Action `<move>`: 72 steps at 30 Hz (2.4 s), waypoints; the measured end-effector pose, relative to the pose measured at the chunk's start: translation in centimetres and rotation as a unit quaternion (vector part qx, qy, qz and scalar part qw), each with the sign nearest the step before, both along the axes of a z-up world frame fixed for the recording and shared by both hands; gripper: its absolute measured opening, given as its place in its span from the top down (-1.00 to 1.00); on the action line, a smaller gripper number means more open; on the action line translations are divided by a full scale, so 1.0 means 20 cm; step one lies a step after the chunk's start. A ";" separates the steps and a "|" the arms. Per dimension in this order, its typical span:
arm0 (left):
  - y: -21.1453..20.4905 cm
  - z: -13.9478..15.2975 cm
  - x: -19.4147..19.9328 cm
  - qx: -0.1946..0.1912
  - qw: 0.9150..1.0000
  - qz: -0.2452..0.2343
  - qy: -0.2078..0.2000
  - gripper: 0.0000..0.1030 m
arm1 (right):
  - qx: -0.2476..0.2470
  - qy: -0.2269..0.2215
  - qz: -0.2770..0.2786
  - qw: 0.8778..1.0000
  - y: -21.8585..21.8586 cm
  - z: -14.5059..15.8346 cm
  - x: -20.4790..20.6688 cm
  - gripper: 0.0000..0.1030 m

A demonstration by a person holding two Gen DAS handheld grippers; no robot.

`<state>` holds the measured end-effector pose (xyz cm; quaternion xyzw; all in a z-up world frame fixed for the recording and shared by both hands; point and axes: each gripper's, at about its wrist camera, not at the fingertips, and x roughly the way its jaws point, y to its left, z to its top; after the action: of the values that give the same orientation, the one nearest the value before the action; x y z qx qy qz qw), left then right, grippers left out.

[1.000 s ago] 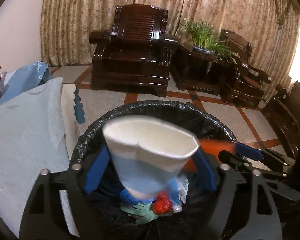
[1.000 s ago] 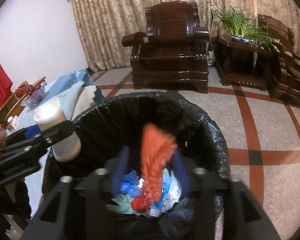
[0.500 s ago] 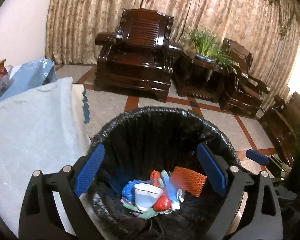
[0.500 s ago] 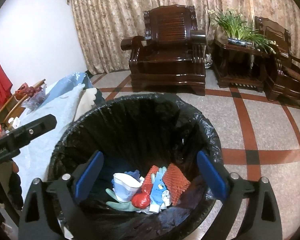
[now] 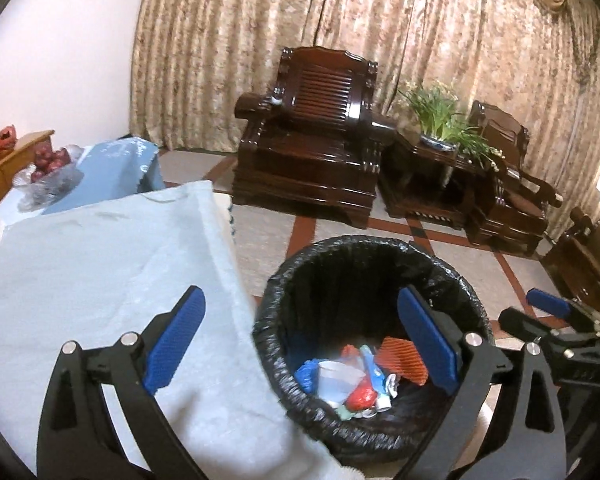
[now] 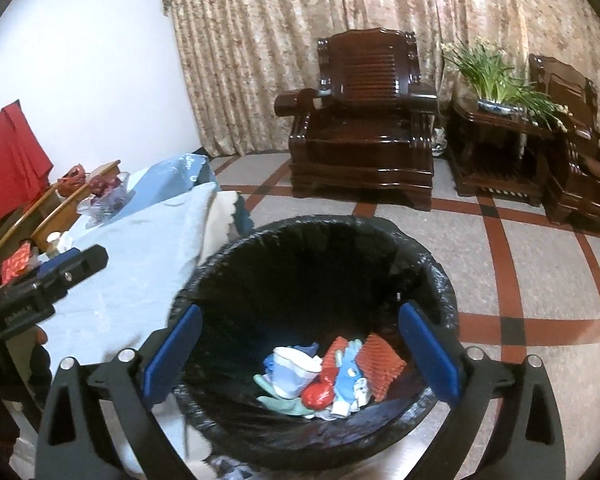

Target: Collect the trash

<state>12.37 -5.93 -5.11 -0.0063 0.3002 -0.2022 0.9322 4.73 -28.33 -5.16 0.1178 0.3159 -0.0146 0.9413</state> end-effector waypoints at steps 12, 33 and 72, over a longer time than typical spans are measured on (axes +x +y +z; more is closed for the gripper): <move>0.18 0.13 -0.22 0.009 0.999 0.041 -0.009 -0.86 | 0.005 -0.012 0.029 0.999 0.17 0.18 -0.13 -0.88; 0.31 0.27 -0.43 0.015 0.997 0.068 -0.029 -0.86 | -0.017 -0.039 0.061 0.997 0.32 0.32 -0.22 -0.88; 0.31 0.31 -0.46 0.014 0.997 0.070 -0.036 -0.86 | -0.026 -0.039 0.066 0.997 0.37 0.32 -0.21 -0.88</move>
<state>3.20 0.34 1.03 -0.0066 0.2680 -0.1320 0.9543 0.43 -20.93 1.21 0.0730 0.2853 0.0442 0.9546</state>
